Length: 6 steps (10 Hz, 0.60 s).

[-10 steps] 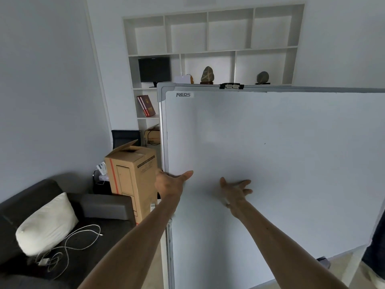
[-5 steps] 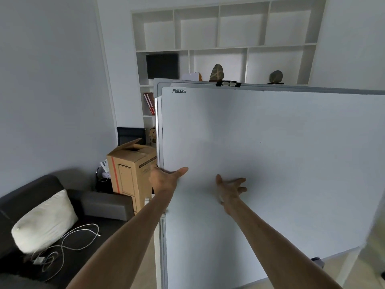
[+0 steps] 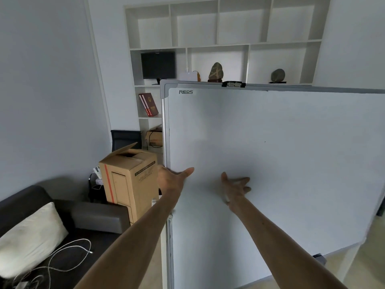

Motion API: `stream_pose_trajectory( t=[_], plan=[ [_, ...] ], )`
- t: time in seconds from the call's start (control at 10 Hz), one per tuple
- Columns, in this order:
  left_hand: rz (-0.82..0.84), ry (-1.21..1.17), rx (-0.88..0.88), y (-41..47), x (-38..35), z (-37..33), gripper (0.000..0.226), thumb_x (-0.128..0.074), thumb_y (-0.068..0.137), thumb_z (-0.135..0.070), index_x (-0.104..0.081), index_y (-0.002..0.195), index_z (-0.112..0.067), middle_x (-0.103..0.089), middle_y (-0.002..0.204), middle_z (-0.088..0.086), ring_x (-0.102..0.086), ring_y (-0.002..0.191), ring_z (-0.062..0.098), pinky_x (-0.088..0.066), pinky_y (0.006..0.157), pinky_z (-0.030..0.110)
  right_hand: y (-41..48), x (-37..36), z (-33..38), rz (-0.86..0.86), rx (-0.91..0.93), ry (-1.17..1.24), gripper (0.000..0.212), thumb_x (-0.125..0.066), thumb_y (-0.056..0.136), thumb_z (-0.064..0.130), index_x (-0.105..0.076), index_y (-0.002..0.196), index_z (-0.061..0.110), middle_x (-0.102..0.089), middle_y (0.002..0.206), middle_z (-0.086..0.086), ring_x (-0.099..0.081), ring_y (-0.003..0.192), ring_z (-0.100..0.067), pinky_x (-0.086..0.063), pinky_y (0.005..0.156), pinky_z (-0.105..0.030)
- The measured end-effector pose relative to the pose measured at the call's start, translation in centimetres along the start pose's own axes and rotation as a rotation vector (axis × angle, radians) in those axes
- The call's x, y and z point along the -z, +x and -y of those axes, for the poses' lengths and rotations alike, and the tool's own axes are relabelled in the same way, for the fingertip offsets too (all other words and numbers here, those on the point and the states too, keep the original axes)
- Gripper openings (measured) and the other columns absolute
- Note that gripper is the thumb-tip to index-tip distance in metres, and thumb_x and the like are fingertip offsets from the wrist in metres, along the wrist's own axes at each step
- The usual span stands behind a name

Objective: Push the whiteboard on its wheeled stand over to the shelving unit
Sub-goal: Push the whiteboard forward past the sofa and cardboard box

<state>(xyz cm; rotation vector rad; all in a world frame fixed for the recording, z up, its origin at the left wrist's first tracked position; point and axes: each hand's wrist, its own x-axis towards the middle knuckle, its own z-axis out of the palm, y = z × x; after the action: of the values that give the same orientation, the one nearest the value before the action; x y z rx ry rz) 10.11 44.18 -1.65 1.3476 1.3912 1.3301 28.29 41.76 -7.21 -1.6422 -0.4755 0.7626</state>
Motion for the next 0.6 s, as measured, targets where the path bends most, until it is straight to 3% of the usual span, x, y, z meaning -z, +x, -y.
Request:
stream_pose_trajectory(
  t=[0.2, 0.4, 0.5, 0.6],
  plan=[
    [-0.003, 0.071, 0.016, 4.1, -2.3, 0.4, 0.083, -0.087, 0.049, -0.056, -0.051, 0.104, -0.005, -0.058, 0.083, 0.008, -0.050, 0.068, 0.017, -0.051, 0.065, 0.032, 3.7, -1.7, 1.1, -0.008, -0.024, 0.000, 0.115, -0.057, 0.076, 0.071, 0.018, 0.152, 0.028, 0.015, 0.165, -0.009, -0.007, 0.153, -0.033, -0.029, 0.117, -0.057],
    [-0.003, 0.069, -0.002, 8.3, -5.1, 0.5, 0.081, -0.089, 0.052, -0.052, -0.054, 0.105, -0.001, -0.056, 0.079, 0.006, -0.047, 0.064, 0.014, -0.039, 0.049, 0.022, 7.6, -3.4, 2.0, -0.019, -0.031, -0.064, 0.114, -0.054, 0.079, 0.071, 0.021, 0.152, 0.026, 0.015, 0.164, -0.012, -0.006, 0.153, -0.035, -0.027, 0.119, -0.056],
    [0.006, 0.095, 0.005, 10.6, -6.6, 0.4, 0.082, -0.085, 0.055, -0.056, -0.055, 0.106, 0.000, -0.053, 0.075, 0.004, -0.043, 0.058, 0.011, -0.035, 0.045, 0.018, 10.2, -4.1, 2.6, 0.002, -0.015, -0.033, 0.111, -0.054, 0.082, 0.068, 0.021, 0.152, 0.025, 0.017, 0.164, -0.013, -0.004, 0.153, -0.035, -0.027, 0.119, -0.056],
    [0.023, 0.084, 0.002, 12.6, -8.4, 0.4, 0.081, -0.087, 0.056, -0.056, -0.056, 0.109, -0.002, -0.059, 0.079, 0.003, -0.052, 0.061, 0.012, -0.044, 0.052, 0.020, 12.7, -4.6, 3.3, -0.027, -0.027, 0.014, 0.110, -0.056, 0.082, 0.066, 0.020, 0.152, 0.027, 0.017, 0.165, -0.011, -0.002, 0.153, -0.035, -0.027, 0.119, -0.057]
  ],
)
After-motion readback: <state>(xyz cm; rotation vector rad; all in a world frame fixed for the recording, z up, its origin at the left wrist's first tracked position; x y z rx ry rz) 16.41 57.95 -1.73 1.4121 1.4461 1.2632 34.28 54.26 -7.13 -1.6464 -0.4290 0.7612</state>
